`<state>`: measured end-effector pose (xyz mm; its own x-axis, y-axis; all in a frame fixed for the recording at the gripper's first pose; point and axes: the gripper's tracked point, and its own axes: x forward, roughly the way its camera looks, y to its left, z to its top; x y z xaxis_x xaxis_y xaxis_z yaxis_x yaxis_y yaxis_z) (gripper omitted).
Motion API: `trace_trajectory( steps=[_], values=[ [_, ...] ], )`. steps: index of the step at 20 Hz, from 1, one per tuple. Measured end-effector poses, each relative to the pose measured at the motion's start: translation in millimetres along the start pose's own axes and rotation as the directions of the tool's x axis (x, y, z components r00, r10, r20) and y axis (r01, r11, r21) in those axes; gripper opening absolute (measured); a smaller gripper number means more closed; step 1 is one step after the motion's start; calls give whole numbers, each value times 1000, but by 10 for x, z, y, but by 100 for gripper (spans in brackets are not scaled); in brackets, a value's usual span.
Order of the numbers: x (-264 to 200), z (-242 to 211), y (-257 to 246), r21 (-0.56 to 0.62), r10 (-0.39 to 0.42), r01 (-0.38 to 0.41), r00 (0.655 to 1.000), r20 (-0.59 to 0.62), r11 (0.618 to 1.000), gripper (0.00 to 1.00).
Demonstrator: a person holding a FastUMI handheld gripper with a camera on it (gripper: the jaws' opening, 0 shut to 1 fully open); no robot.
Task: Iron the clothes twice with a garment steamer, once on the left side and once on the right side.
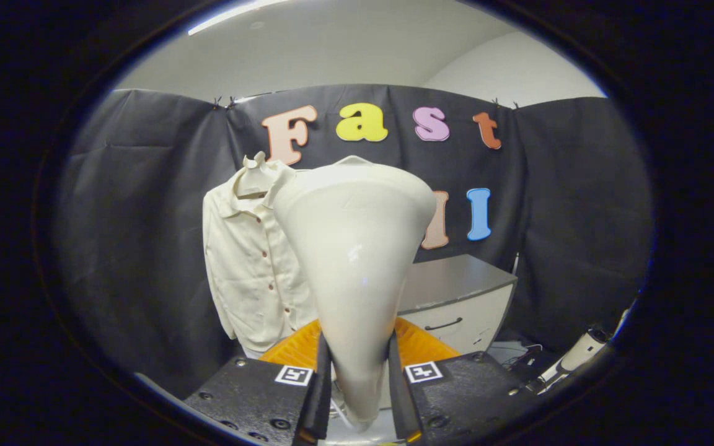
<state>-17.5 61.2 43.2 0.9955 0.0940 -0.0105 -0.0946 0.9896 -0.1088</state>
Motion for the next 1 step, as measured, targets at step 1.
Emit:
trace_trajectory(
  steps=[1],
  values=[
    [34, 22, -41, -3, 12, -12, 1000, 3, 1000, 40]
  ],
)
